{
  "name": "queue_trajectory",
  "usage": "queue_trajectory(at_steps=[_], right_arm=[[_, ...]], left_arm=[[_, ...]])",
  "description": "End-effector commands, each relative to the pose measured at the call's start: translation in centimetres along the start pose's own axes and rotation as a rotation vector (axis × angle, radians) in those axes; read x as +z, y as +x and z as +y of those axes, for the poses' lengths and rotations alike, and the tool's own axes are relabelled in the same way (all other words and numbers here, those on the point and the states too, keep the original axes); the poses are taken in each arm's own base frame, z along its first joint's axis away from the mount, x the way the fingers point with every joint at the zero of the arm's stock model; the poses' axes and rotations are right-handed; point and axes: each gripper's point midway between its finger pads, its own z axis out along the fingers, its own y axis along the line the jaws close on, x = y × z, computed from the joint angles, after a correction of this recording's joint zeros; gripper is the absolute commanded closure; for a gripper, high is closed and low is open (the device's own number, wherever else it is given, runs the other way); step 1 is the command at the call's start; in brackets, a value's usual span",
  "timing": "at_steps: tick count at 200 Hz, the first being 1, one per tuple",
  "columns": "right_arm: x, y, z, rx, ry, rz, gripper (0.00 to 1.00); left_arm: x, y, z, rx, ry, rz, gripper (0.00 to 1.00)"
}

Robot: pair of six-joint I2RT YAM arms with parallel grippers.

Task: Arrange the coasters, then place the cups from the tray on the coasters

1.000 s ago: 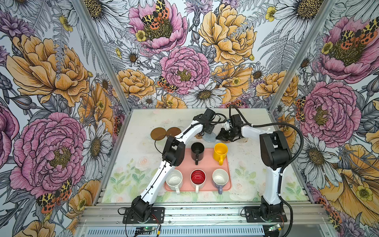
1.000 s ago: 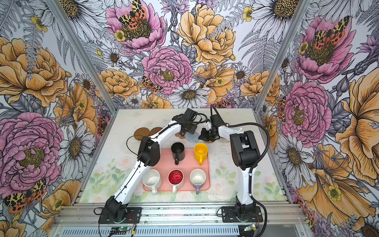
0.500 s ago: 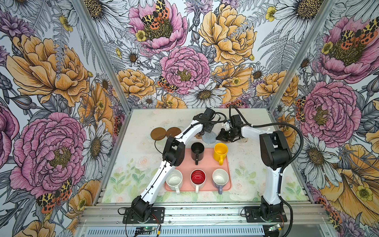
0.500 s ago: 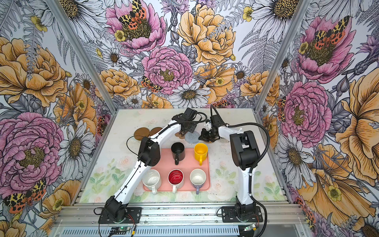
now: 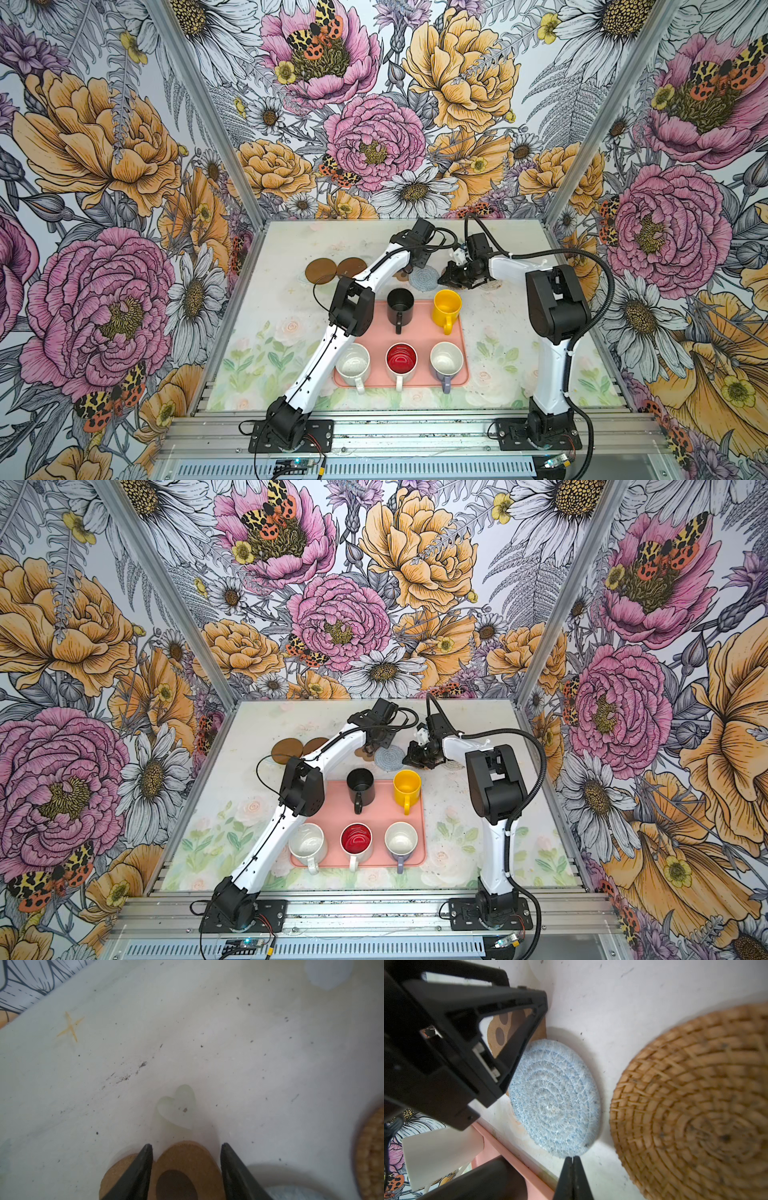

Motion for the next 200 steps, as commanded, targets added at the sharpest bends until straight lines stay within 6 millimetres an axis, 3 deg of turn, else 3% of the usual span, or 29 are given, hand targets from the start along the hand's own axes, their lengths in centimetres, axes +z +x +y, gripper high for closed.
queue_trajectory(at_steps=[1, 51, 153, 200], right_arm=[[-1.5, -1.1, 1.8, -0.021, -0.04, -0.047, 0.96], [-1.2, -1.2, 2.6, -0.028, -0.055, -0.043, 0.96], [0.1, -1.8, 5.0, -0.053, -0.084, -0.033, 0.97], [1.6, -2.8, 7.3, -0.08, -0.124, -0.026, 0.98]], left_arm=[[0.7, 1.4, 1.4, 0.022, -0.034, 0.04, 0.47], [1.1, 3.7, 4.1, -0.025, -0.051, 0.105, 0.49], [0.2, 5.3, 8.8, -0.081, -0.099, 0.151, 0.51], [-2.3, 3.0, 10.9, -0.129, -0.127, 0.091, 0.5]])
